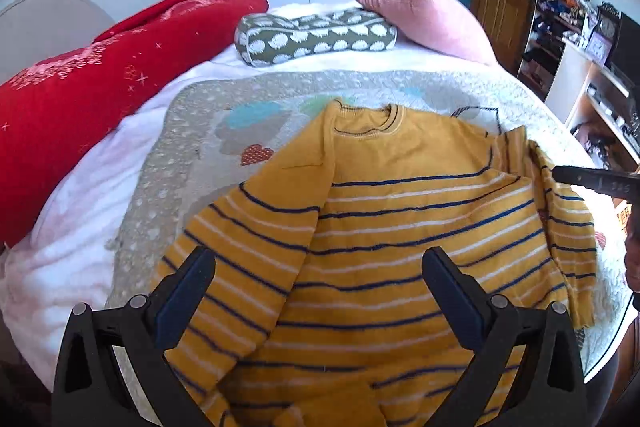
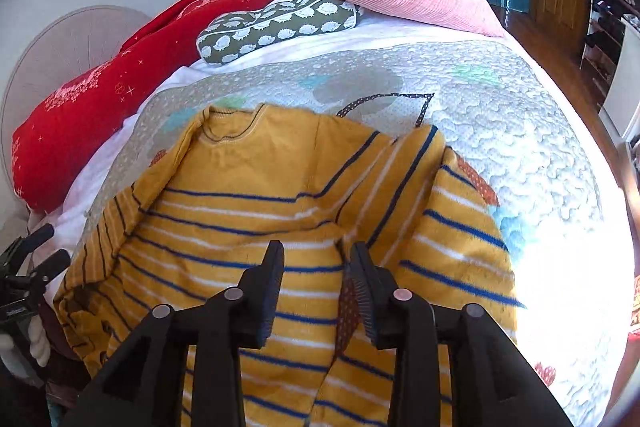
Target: Fold small clothes
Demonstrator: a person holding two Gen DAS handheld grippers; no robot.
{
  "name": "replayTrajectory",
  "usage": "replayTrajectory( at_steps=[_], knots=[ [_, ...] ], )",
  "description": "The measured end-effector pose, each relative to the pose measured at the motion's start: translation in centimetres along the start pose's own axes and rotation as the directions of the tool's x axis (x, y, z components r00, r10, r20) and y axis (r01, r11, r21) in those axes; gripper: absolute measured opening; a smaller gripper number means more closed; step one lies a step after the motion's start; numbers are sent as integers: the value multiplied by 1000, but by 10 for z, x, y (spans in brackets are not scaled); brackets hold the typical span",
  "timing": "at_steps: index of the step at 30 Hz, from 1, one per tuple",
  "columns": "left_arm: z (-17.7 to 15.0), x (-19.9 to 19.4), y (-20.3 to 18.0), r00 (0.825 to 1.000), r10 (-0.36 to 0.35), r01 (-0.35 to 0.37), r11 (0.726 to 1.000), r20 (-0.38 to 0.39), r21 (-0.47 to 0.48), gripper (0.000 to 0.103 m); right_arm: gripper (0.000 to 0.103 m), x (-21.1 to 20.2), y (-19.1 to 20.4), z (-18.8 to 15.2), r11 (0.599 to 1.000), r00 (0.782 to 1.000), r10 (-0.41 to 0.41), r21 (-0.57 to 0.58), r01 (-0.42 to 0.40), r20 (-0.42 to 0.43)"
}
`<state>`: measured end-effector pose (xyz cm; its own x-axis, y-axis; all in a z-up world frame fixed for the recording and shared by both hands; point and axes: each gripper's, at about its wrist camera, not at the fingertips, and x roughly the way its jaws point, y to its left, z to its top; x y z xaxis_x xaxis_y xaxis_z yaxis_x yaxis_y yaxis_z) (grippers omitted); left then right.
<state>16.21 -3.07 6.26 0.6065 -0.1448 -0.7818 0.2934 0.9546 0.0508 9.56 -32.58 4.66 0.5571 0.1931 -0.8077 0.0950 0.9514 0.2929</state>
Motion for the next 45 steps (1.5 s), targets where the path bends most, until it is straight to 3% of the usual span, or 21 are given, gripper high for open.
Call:
replayTrajectory(
  at_steps=[5, 10, 11, 12, 13, 14, 15, 16, 17, 22, 25, 27, 30, 32, 35, 36, 37, 39, 43, 45],
  knots=[
    [34, 85, -3, 991, 78, -68, 994, -110, 89, 102, 44, 64, 0, 48, 996, 995, -77, -49, 74, -59],
    [48, 138, -9, 972, 139, -101, 975, -191, 196, 98, 44, 133, -4, 87, 990, 985, -128, -79, 119, -116],
    [49, 147, -10, 965, 162, -114, 968, -207, 224, 88, 44, 145, -3, 93, 988, 983, -136, -90, 125, -126],
    [50, 155, -10, 955, 188, -129, 960, -229, 248, 64, 44, 156, 0, 98, 986, 980, -146, -103, 133, -137],
    [52, 162, -6, 947, 195, -129, 959, -256, 251, 50, 44, 165, 3, 101, 983, 977, -158, -119, 141, -145],
    [57, 166, 0, 943, 175, -111, 967, -284, 228, 28, 44, 171, 7, 103, 980, 976, -163, -139, 143, -147],
    [62, 167, 7, 942, 155, -97, 975, -299, 199, 17, 38, 174, 11, 104, 978, 976, -161, -160, 137, -148],
    [68, 167, 13, 942, 150, -99, 979, -300, 181, 12, 25, 173, 15, 104, 979, 980, -135, -170, 109, -147],
    [75, 167, 19, 940, 180, -132, 975, -290, 178, 7, 3, 172, 17, 104, 985, 983, -92, -162, 66, -160],
    [120, 165, 65, 938, 252, -239, 967, -237, 82, 7, 3, 150, 18, 125, 992, 993, -55, -115, 44, -100],
    [147, 172, 89, 929, 292, -293, 956, -228, 30, 5, 0, 149, 15, 147, 991, 993, -105, -84, 100, -57],
    [157, 182, 98, 912, 333, -340, 940, -237, 16, 7, 0, 154, 14, 160, 984, 985, -171, -64, 169, -28],
    [157, 199, 110, 906, 305, -327, 945, -294, -28, 23, 1, 163, 3, 169, 967, 967, -255, 1, 255, -19],
    [151, 198, 114, 917, 270, -297, 953, -293, -51, 25, 1, 157, -8, 164, 975, 976, -215, 42, 217, -32],
    [143, 175, 125, 954, 162, -198, 972, -252, -124, 26, 7, 127, -27, 143, 985, 987, -154, 78, 157, -40],
    [140, 164, 129, 963, 134, -172, 974, -234, -150, 29, 16, 114, -35, 134, 985, 989, -146, 84, 148, -33],
    [137, 152, 134, 971, 110, -149, 973, -213, -177, 30, 33, 100, -44, 123, 985, 989, -147, 85, 148, -28],
    [127, 123, 141, 980, 102, -138, 967, -170, -215, 32, 57, 71, -64, 99, 982, 987, -162, 91, 163, -16],
    [93, 61, 141, 995, 55, -75, 969, -89, -236, 38, 61, 28, -102, 46, 972, 977, -215, 98, 215, -18],
    [67, 29, 136, 998, 30, -41, 971, -49, -234, 47, 61, 19, -118, 19, 967, 975, -218, 128, 222, -44]
  ],
)
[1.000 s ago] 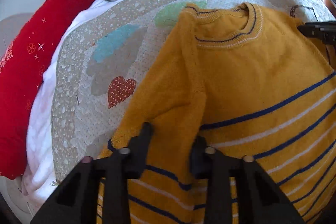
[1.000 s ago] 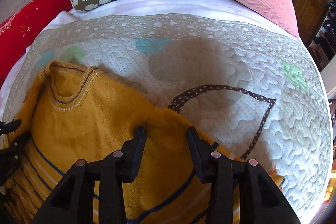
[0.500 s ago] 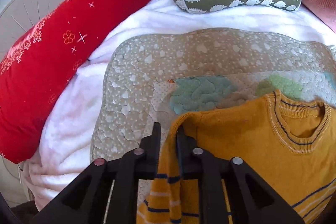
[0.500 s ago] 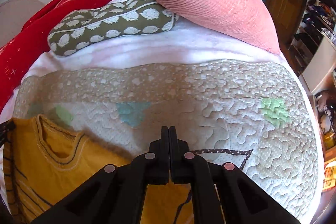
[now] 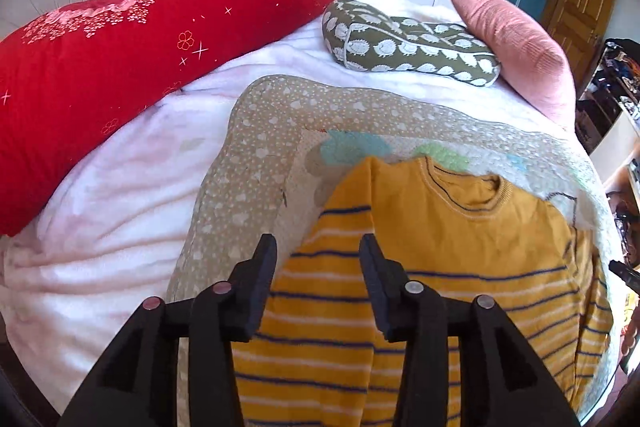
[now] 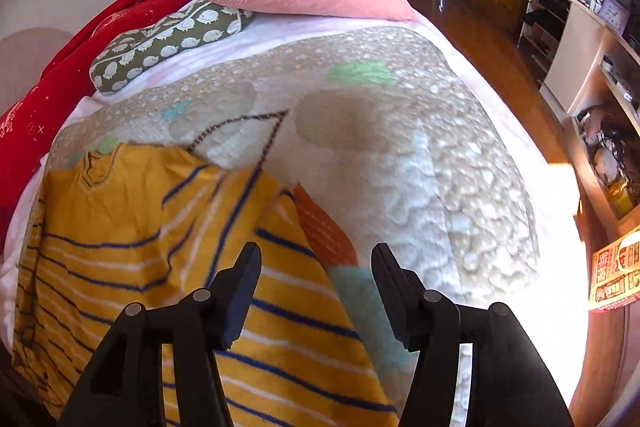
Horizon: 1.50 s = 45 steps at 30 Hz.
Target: Fold small clothes
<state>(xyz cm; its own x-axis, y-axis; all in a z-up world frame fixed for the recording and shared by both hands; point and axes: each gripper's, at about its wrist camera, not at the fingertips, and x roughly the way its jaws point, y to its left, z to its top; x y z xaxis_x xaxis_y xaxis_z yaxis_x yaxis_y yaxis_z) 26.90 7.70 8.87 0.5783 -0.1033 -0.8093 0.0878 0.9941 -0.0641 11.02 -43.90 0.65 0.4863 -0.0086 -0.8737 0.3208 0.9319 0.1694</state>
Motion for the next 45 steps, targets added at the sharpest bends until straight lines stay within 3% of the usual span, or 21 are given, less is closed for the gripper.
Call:
replayTrajectory(
  at_steps=[6, 9, 10, 11, 12, 14, 19, 21, 25, 26, 28, 31, 35, 37, 40, 41, 42, 43, 44, 45],
  knots=[
    [-85, -63, 21, 996, -75, 79, 994, 51, -81, 60, 62, 0, -21, -69, 991, 997, 66, 117, -62, -28],
    [-121, -76, 38, 994, -89, 98, 978, 57, -185, 60, 60, -4, -1, -87, 997, 999, 24, 66, -25, 22],
    [-132, -79, 43, 993, -100, 110, 969, 55, -219, 60, 35, -3, 6, -88, 999, 999, 32, 42, -32, 9],
    [-142, -82, 48, 992, -112, 121, 961, 53, -249, 60, 17, -4, 10, -88, 997, 998, 66, 35, -66, -5],
    [-151, -84, 51, 991, -120, 130, 953, 53, -273, 60, 14, -6, 10, -88, 993, 994, 111, 47, -110, -17],
    [-165, -89, 52, 991, -122, 133, 948, 57, -290, 60, 13, -16, 5, -83, 995, 996, 86, 56, -86, 2],
    [-188, -93, 40, 992, -112, 121, 962, 49, -244, 61, 13, -34, -39, -67, 979, 992, -117, 173, 106, 54],
    [-195, -85, 39, 995, -93, 98, 966, 32, -239, 61, 14, -34, -52, -67, 968, 990, -140, 215, 132, 25],
    [-211, -66, 47, 994, -110, 103, 955, -12, -277, 62, 27, -55, -55, -86, 957, 989, -138, 263, 121, 49],
    [-215, -61, 49, 992, -122, 110, 952, -24, -285, 62, 30, -64, -52, -95, 958, 990, -123, 267, 101, 68],
    [-223, -52, 50, 989, -144, 125, 947, -44, -295, 62, 47, -79, -38, -117, 965, 993, -55, 260, 26, 107],
    [-233, -45, 44, 981, -184, 160, 943, -58, -292, 63, 50, -87, -4, -152, 972, 989, 108, 198, -127, 104],
    [-245, -44, 31, 977, -210, 190, 945, -49, -266, 73, 50, -75, 44, -194, 936, 947, 321, 150, -318, 9],
    [-249, -45, 26, 971, -234, 215, 941, -44, -262, 77, 50, -66, 67, -209, 932, 937, 348, 116, -343, -27],
    [-256, -46, 16, 971, -232, 212, 947, -57, -242, 77, 51, -66, 96, -221, 947, 948, 317, 46, -317, 0],
    [-258, -47, 11, 973, -222, 202, 953, -64, -227, 75, 51, -66, 104, -223, 943, 943, 332, 33, -331, -6],
    [-259, -47, 6, 975, -209, 190, 959, -74, -208, 58, 49, -66, 112, -225, 939, 939, 343, 16, -343, -13],
    [-259, -47, 2, 978, -190, 171, 967, -88, -190, 46, 36, -65, 122, -227, 938, 937, 347, -13, -348, -28],
    [-259, -47, 0, 980, -173, 152, 971, -102, -184, 25, 23, -64, 130, -229, 938, 938, 342, -48, -344, -50],
    [-259, -48, 1, 978, -177, 153, 968, -109, -198, 19, 11, -62, 134, -230, 936, 938, 340, -69, -344, -68]
  ],
)
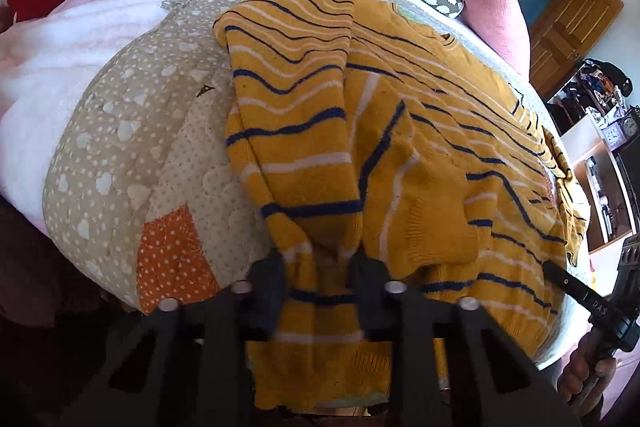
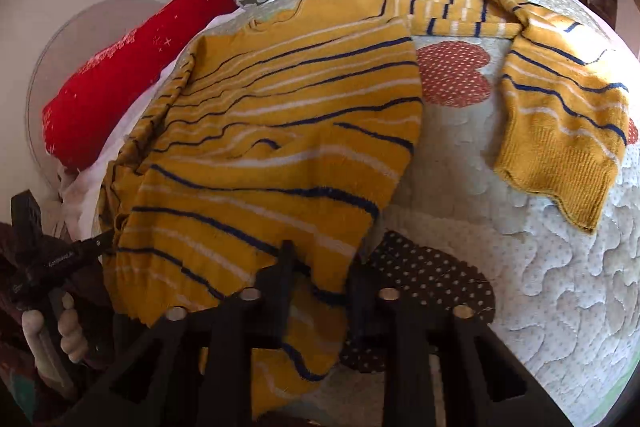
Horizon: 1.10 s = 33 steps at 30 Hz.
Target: Fold small clothes
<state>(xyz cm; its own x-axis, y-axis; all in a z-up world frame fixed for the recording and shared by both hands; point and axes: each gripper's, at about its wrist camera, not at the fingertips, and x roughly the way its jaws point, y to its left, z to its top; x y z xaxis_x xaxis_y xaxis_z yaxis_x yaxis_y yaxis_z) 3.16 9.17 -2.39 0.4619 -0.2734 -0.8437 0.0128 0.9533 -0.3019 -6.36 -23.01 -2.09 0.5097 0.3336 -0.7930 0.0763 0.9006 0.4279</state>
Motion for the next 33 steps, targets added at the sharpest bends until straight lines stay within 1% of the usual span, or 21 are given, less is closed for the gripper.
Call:
replayTrajectory(
  at_steps=[1, 2, 4, 5, 9, 12, 13, 15, 16, 17, 18, 19, 21, 23, 24, 26, 28, 29, 30, 31, 33],
  knots=[
    [1, -3, 2, 1000, -11, 11, 1000, 1, -18, 18, 9, -2, 0, 1, 1000, 1000, 2, 1, -2, 2],
    [1, -7, 2, 1000, -18, 18, 999, 5, -31, 15, 9, -6, -3, 1, 1000, 1000, 25, 19, -25, 8],
    [1, -18, 0, 999, -30, 31, 999, 21, -41, 15, 8, -22, -16, 2, 993, 996, 79, 83, -82, 40],
    [-1, -24, -1, 999, -40, 41, 998, 28, -38, 14, 8, -30, -23, 2, 989, 994, 93, 108, -99, 60],
    [-12, -46, -13, 996, -84, 85, 996, 44, -14, 14, 8, -63, -53, -2, 973, 986, 109, 187, -132, 127],
    [-26, -48, -26, 995, -94, 94, 995, 27, 20, 14, 8, -81, -69, -11, 969, 985, 87, 217, -119, 152],
    [-32, -45, -29, 997, -81, 80, 996, 13, 35, 14, 8, -83, -73, -16, 968, 985, 82, 224, -115, 150],
    [-43, -34, -32, 999, -28, 29, 998, -15, 64, 15, 9, -81, -76, -25, 970, 989, 72, 224, -99, 128],
    [-48, -30, -31, 1000, -9, 11, 998, -27, 70, 16, 11, -80, -77, -29, 972, 992, 48, 221, -73, 116],
    [-51, -28, -26, 999, -6, 8, 998, -35, 65, 16, 12, -80, -78, -32, 976, 994, 6, 214, -29, 107],
    [-51, -29, -22, 999, -20, 22, 999, -38, 47, 19, 13, -82, -76, -34, 980, 994, -31, 200, 9, 106],
    [-51, -31, -16, 999, -40, 41, 999, -35, 24, 22, 13, -86, -76, -36, 982, 993, -44, 187, 23, 111],
    [-51, -41, -4, 997, -70, 70, 997, -11, -11, 32, 13, -99, -78, -36, 983, 990, -49, 182, 24, 132],
    [-51, -52, 3, 998, -61, 61, 998, 25, -27, 38, 13, -109, -68, -28, 987, 984, -77, 150, 53, 160],
    [-51, -57, 6, 998, -44, 45, 999, 42, -29, 38, 13, -113, -61, -25, 990, 982, -77, 126, 56, 173],
    [-51, -67, 12, 997, -14, 16, 999, 72, -31, 39, 14, -113, -39, -16, 997, 983, -48, 60, 38, 176],
    [-51, -75, 16, 995, 3, 1, 999, 99, -39, 41, 16, -100, -8, -8, 1000, 989, -5, -26, 9, 146],
    [-51, -77, 18, 994, 11, -6, 999, 111, -44, 45, 16, -91, 10, -4, 997, 992, 17, -72, -8, 124],
    [-51, -81, 20, 992, 17, -11, 999, 123, -48, 46, 20, -80, 28, -1, 993, 994, 40, -119, -28, 100],
    [-51, -83, 22, 991, 21, -15, 999, 133, -47, 46, 25, -69, 47, -1, 985, 995, 62, -167, -49, 75],
    [-51, -86, 23, 989, 29, -23, 999, 147, -42, 46, 32, -45, 86, 2, 963, 996, 86, -261, -74, 34]
  ],
)
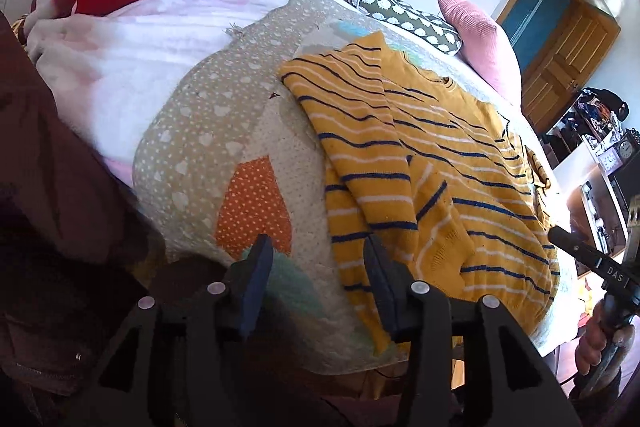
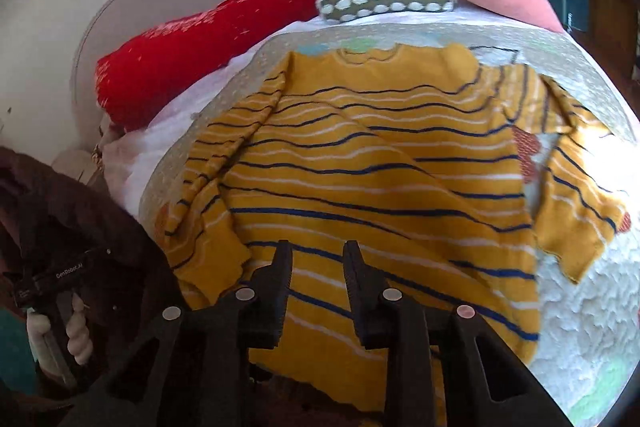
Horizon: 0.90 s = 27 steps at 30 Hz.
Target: Fold small clothes
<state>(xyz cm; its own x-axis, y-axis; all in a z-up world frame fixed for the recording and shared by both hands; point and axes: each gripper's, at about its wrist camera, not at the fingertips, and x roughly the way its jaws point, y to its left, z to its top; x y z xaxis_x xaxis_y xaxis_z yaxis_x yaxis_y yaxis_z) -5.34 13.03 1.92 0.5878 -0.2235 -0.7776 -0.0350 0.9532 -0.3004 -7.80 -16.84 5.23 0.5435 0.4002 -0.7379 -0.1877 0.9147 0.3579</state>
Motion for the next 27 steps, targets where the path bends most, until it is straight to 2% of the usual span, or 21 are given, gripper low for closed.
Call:
replayTrajectory(
  at_steps=[4, 6, 9, 11, 12, 15, 18, 22, 24, 27],
  knots=[
    [-1, -9, 3, 999, 9, -9, 1000, 31, 18, 47, 32, 51, 53, 13, 991, 998, 13, -129, -21, -65],
    [-1, -13, 7, 999, 4, -4, 1000, 44, 21, 53, 32, 74, 69, 15, 985, 995, -4, -170, -13, -98],
    [-2, -14, 12, 999, -4, 3, 1000, 50, 12, 54, 32, 101, 82, 14, 981, 989, -16, -195, -13, -148],
    [-3, -14, 16, 999, -13, 14, 1000, 50, -3, 54, 9, 111, 88, 11, 978, 980, 3, -202, -44, -200],
    [-3, -13, 17, 999, -16, 17, 1000, 50, -9, 54, 5, 111, 89, 12, 980, 978, 20, -191, -61, -209],
    [-3, -15, 19, 998, -20, 21, 1000, 54, -15, 54, 5, 92, 73, 22, 992, 986, 68, -95, -83, -154],
    [-3, -15, 19, 998, -24, 25, 1000, 56, -18, 54, 5, 72, 44, 26, 1000, 994, 23, -17, -25, -107],
    [-3, -11, 17, 998, -35, 36, 999, 45, -26, 54, 6, 57, 6, 18, 995, 994, -46, 83, 54, -95],
    [-4, -8, 15, 999, -31, 32, 999, 37, -25, 54, 6, 51, -1, 13, 993, 994, -54, 98, 64, -94],
    [-5, -4, 11, 999, -30, 30, 999, 23, -22, 54, 6, 40, 6, 11, 995, 995, -71, 59, 75, -65]
  ],
)
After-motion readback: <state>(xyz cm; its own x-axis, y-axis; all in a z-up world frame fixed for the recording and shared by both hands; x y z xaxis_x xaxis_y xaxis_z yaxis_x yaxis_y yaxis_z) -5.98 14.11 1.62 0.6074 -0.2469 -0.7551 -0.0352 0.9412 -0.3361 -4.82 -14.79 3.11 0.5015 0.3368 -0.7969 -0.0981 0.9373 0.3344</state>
